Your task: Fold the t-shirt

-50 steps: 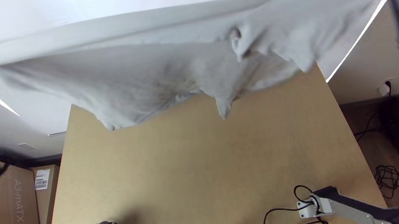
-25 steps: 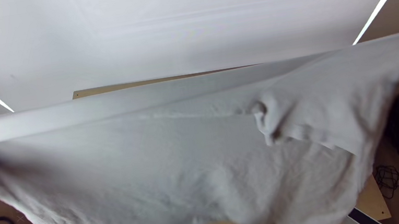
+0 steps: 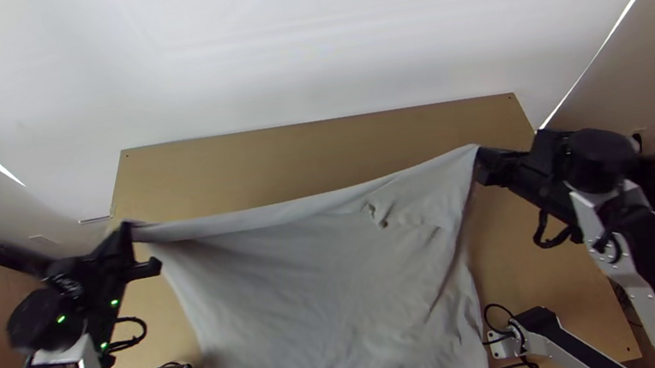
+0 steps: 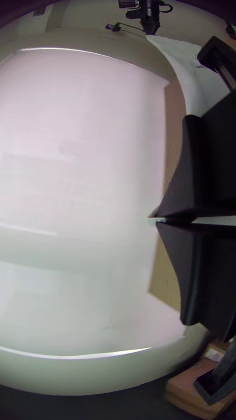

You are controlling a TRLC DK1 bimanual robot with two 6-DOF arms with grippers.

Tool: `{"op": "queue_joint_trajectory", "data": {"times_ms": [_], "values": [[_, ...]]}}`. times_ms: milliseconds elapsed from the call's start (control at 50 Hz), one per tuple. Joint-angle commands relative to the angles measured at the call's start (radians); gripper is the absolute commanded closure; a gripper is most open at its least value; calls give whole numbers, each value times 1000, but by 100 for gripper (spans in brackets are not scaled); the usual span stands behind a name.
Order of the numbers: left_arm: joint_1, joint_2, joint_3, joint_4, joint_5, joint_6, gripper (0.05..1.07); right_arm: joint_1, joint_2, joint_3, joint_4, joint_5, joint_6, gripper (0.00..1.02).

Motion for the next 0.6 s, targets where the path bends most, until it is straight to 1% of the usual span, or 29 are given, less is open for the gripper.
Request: {"op": "queue_joint_trajectory", "data": {"times_ms": [0, 80, 160, 240, 420, 580], "values": [[0, 58, -80, 60, 8, -34, 105, 2, 29, -83, 89, -9, 35, 100], [-5, 145, -113, 123, 10, -34, 105, -6, 97, -129, 133, -12, 35, 100], [-5, 262, -121, 176, 21, -32, 105, -44, 178, -155, 190, -15, 30, 100], [-5, 392, -112, 242, 21, -31, 105, -64, 270, -160, 251, -17, 26, 100], [3, 682, -15, 354, 31, -29, 105, -107, 478, -138, 388, -17, 3, 100], [-3, 911, 94, 426, 30, -29, 105, -150, 658, -51, 445, -17, 0, 100]]}}
